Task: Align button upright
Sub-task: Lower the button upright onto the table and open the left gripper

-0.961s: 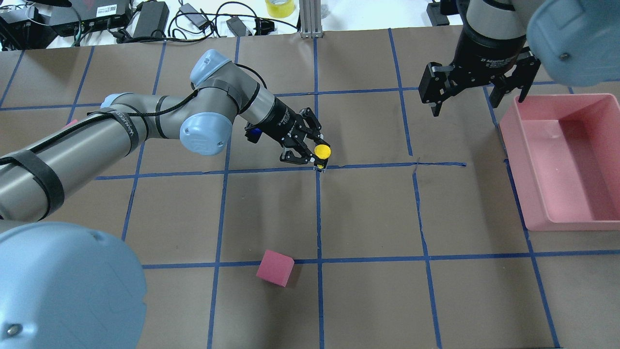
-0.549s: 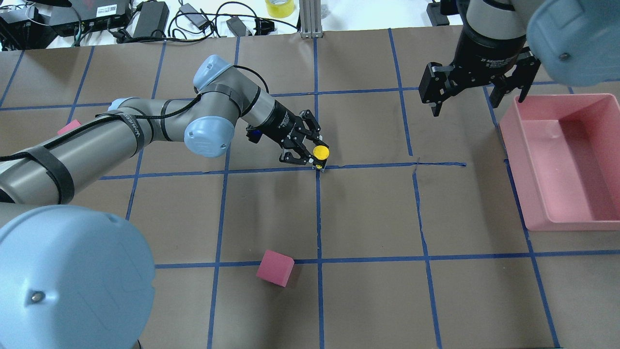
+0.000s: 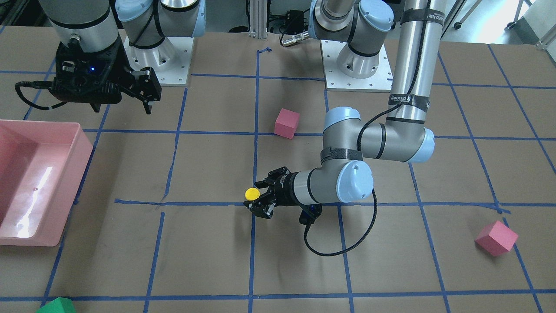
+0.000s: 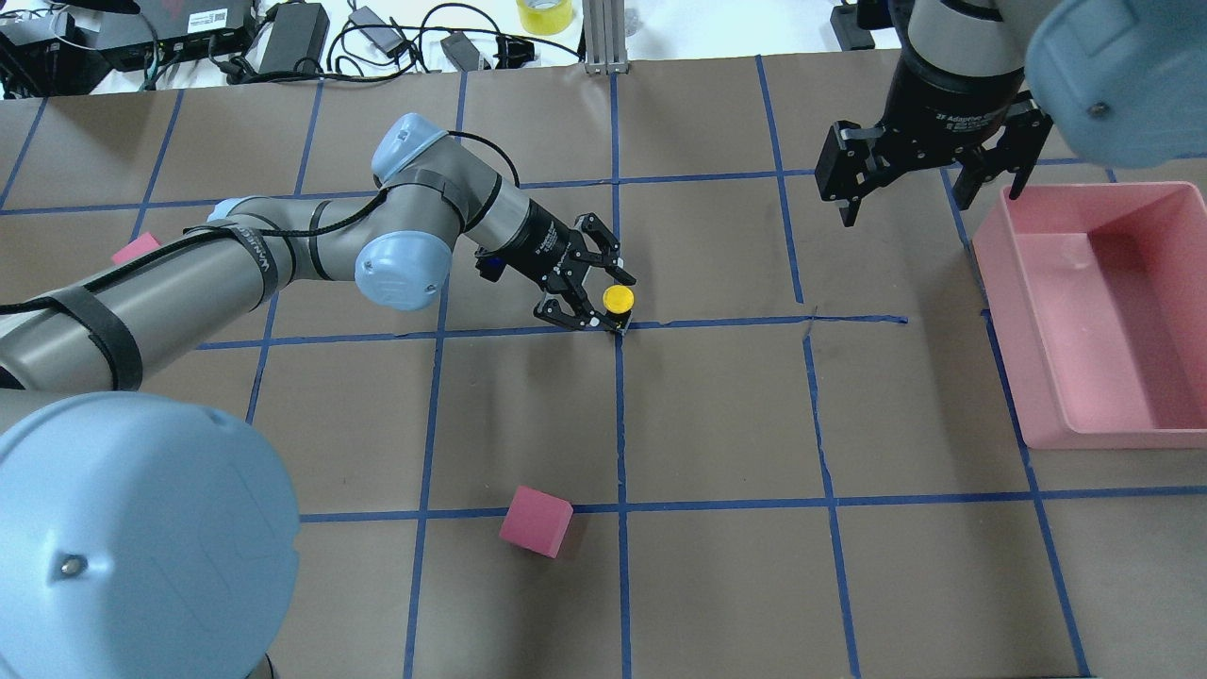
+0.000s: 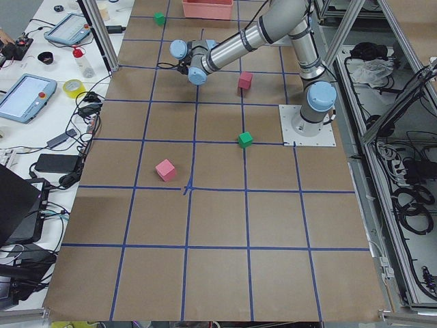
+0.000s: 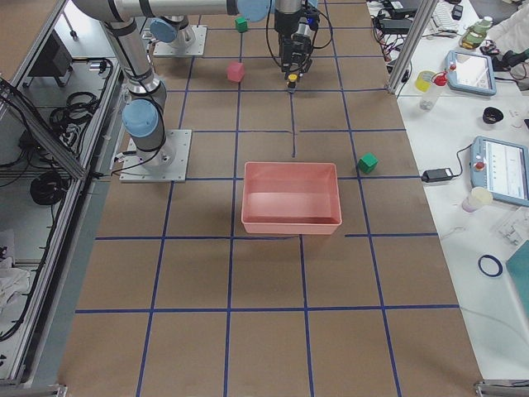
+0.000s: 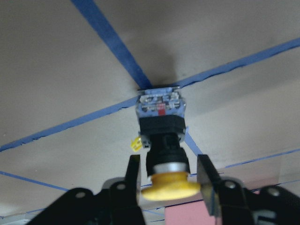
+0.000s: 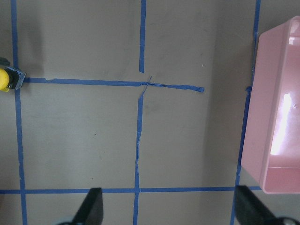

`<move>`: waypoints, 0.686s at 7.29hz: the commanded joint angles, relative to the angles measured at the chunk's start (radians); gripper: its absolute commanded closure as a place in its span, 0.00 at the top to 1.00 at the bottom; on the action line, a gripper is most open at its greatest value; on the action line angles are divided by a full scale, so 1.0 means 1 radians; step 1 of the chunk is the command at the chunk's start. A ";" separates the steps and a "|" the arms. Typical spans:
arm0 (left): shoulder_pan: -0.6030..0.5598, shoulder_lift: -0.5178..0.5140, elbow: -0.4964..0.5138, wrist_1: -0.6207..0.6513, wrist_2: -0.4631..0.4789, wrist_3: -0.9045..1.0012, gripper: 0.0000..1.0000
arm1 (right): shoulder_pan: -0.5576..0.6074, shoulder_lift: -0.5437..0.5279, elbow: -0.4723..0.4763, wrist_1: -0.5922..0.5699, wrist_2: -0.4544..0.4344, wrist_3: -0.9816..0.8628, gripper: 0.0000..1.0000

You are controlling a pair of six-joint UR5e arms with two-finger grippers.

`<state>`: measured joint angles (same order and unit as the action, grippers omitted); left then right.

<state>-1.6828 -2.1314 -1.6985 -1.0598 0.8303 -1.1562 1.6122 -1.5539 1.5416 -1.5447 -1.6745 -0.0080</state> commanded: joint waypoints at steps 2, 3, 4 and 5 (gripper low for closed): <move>0.023 0.082 0.025 0.004 0.103 0.016 1.00 | 0.000 0.000 0.000 -0.002 0.001 -0.003 1.00; 0.017 0.138 0.023 -0.009 0.225 0.146 1.00 | 0.000 -0.001 0.000 -0.002 0.009 -0.003 1.00; 0.009 0.198 0.017 -0.026 0.325 0.293 1.00 | -0.003 0.000 0.000 0.012 0.015 -0.019 1.00; 0.011 0.253 0.028 -0.134 0.392 0.476 1.00 | -0.002 -0.005 0.000 0.032 0.024 -0.030 1.00</move>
<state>-1.6708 -1.9461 -1.6769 -1.1075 1.1253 -0.8759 1.6108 -1.5559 1.5416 -1.5317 -1.6603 -0.0250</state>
